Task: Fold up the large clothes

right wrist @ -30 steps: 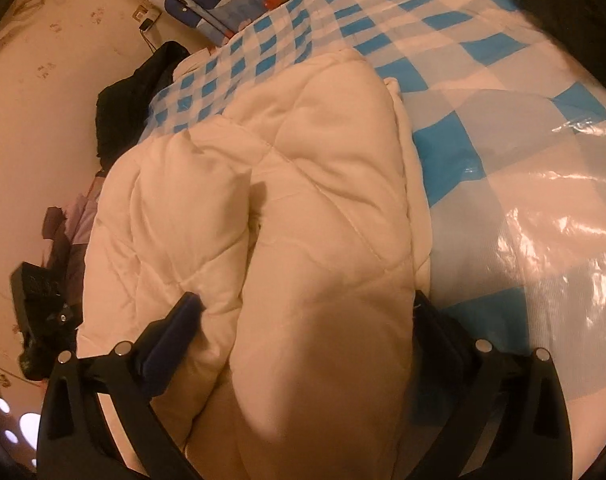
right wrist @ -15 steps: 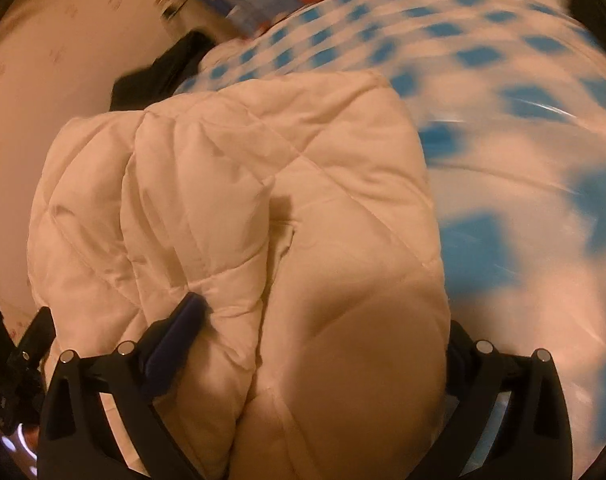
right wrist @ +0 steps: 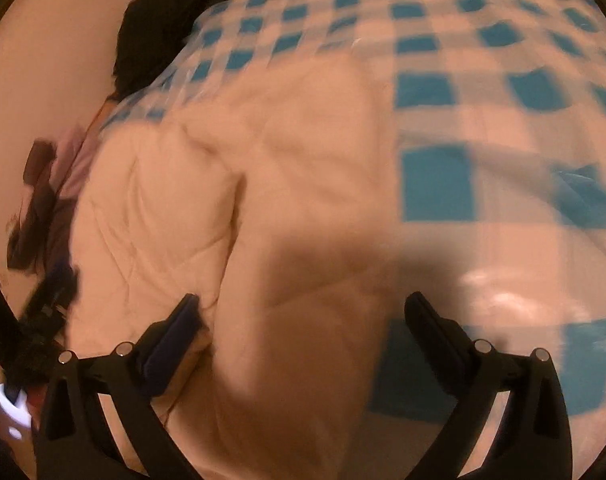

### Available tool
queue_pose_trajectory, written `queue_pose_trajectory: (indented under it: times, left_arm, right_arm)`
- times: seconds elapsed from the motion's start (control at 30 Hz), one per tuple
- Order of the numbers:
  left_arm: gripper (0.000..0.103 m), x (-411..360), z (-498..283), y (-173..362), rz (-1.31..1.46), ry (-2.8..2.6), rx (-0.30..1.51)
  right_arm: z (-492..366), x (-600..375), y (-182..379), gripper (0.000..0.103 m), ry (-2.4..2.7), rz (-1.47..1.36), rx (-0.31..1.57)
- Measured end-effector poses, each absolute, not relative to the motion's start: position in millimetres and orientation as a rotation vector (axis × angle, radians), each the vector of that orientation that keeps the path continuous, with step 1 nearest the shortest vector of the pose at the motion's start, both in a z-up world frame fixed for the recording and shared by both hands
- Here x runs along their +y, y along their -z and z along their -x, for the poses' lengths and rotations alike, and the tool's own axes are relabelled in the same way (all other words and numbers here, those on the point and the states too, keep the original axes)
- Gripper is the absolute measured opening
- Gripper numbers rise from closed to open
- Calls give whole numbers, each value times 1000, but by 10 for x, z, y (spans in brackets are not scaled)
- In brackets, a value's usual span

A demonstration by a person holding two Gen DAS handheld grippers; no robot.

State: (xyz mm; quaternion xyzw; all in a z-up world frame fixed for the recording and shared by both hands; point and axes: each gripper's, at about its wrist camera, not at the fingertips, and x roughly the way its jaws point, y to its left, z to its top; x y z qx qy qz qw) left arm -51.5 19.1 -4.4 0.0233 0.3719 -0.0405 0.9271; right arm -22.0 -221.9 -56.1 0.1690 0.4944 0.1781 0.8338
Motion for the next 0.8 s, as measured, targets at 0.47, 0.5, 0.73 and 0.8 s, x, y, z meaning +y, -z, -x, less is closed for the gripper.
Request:
queue_pose_trajectory:
  times: [0.47, 0.5, 0.73, 0.8]
  left_arm:
    - [86, 609, 407, 115, 246, 175, 835]
    - [86, 646, 388, 145, 266, 184, 845]
    - [88, 626, 397, 224, 247, 175, 847]
    - [90, 547, 380, 243, 225, 202, 871]
  right_arm:
    - [-641, -1663, 1064, 97, -431, -347, 1052]
    - [-571, -1748, 930, 96, -421, -370, 1069]
    - [492, -1722, 671, 97, -420, -121, 1037]
    - [543, -1885, 978, 97, -450, -239, 1067]
